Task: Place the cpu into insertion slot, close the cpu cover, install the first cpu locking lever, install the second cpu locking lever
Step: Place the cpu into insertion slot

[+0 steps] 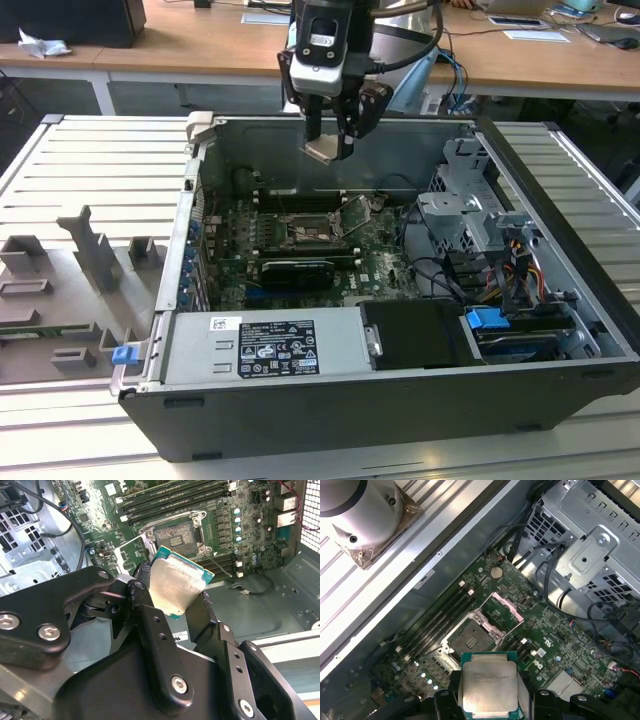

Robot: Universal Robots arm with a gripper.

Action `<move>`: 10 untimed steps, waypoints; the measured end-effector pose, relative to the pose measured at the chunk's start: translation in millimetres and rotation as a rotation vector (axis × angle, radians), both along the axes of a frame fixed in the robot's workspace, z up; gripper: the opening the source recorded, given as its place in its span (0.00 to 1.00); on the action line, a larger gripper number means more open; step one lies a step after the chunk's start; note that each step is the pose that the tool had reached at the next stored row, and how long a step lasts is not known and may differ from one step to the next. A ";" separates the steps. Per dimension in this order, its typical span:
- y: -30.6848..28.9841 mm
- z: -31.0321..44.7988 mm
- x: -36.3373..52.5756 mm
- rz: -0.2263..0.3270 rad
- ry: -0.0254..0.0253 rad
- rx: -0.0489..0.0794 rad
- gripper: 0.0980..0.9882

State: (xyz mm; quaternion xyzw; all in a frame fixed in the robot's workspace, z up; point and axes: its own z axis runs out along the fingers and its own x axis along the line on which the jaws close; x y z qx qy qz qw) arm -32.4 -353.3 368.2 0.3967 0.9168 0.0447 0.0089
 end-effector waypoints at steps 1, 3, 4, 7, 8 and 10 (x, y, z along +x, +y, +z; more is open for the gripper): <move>0.0 -0.1 0.0 -0.002 0.0000 0.000 0.48; 0.0 -0.3 0.0 -0.006 0.0000 0.000 0.48; 0.0 -0.5 0.0 -0.009 0.0000 0.000 0.48; 0.0 -0.9 0.0 -0.017 0.0000 0.000 0.48; 0.0 -1.2 0.0 -0.022 0.0000 0.000 0.48; 0.0 -1.8 0.0 -0.034 -0.0001 0.000 0.48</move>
